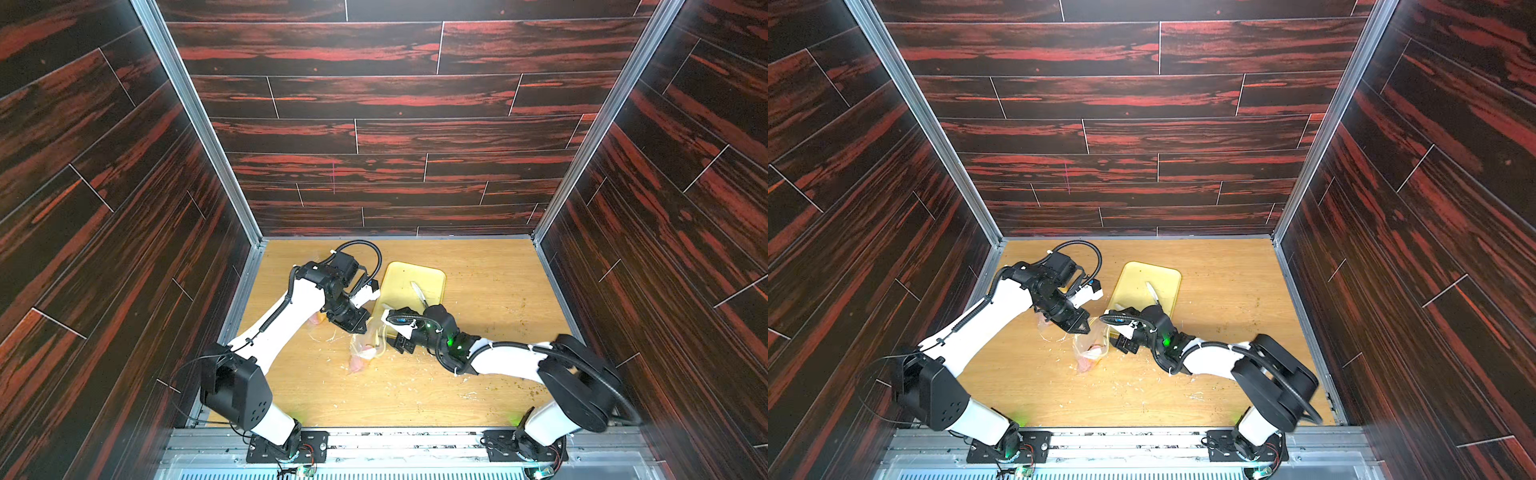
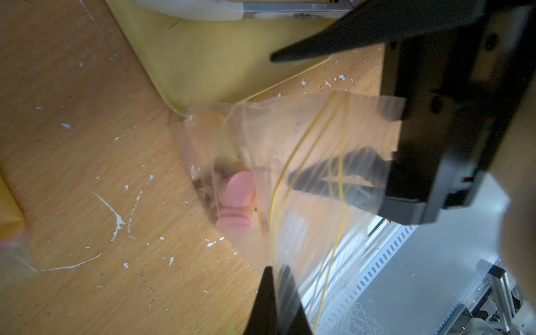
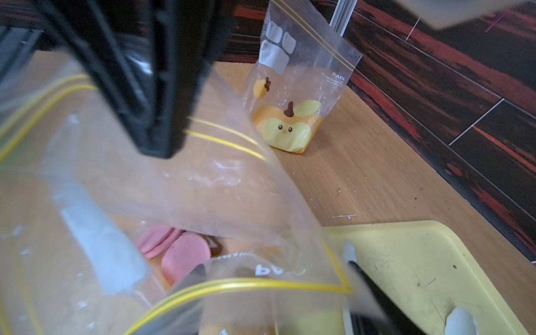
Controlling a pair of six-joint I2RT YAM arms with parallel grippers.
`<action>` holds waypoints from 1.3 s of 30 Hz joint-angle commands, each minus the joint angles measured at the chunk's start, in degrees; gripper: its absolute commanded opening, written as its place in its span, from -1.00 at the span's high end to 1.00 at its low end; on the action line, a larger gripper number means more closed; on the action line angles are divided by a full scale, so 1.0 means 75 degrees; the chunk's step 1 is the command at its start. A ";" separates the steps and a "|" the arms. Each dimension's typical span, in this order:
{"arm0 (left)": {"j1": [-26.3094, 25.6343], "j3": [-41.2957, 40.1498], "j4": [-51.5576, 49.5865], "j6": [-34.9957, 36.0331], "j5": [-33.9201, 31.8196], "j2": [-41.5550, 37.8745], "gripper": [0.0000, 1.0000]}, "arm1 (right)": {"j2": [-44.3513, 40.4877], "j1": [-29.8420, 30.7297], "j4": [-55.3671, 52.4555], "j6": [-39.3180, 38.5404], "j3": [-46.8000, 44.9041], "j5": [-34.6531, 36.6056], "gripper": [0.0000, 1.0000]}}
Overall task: Put the cookies into a resealable bag to prevent moisture
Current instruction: Place the ziploc bag at the center of the board, then close the ziploc bag at the center of the board.
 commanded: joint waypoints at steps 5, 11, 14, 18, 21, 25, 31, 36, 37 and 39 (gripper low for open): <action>0.0029 -0.0003 -0.0310 0.0255 -0.0137 -0.0012 1.00 | 0.0282 0.0018 0.0271 -0.0064 0.0402 -0.0581 -0.40; 0.0039 0.0106 -0.0307 0.0205 -0.0371 0.0074 1.00 | -0.0028 0.0001 0.0092 -0.0118 0.0393 -0.0902 -0.38; 0.0039 0.0169 -0.0406 0.0290 -0.0291 0.0133 1.00 | -0.0021 -0.0010 -0.0091 -0.0193 0.0520 -0.1075 -0.33; 0.0040 0.0217 -0.0462 0.0302 -0.0402 0.0170 1.00 | -0.0048 -0.0021 -0.0317 -0.0253 0.0593 -0.1259 -0.17; 0.0045 0.0228 -0.0463 0.0291 -0.0510 0.0161 1.00 | -0.0095 -0.0028 -0.0466 -0.0235 0.0651 -0.1339 0.00; 0.0051 0.0266 -0.0495 0.0266 -0.0645 0.0153 1.00 | -0.0218 -0.0032 -0.0609 -0.0197 0.0635 -0.1393 0.27; 0.0060 0.0240 -0.0489 0.0266 -0.0672 0.0113 1.00 | -0.0560 -0.0038 -0.0929 -0.0153 0.0551 -0.1465 0.54; 0.0052 0.0323 -0.0599 0.0255 -0.0661 0.0081 0.93 | -0.0866 -0.0034 -0.1407 0.0005 0.0606 -0.1561 0.75; 0.0052 0.0356 -0.0605 0.0245 -0.0619 0.0043 0.91 | -0.0935 -0.0039 -0.1550 0.0085 0.0632 -0.1607 0.76; 0.0051 0.0391 -0.0582 0.0243 -0.0471 -0.0058 0.82 | -0.1087 -0.0038 -0.2055 0.0283 0.0794 -0.1681 0.81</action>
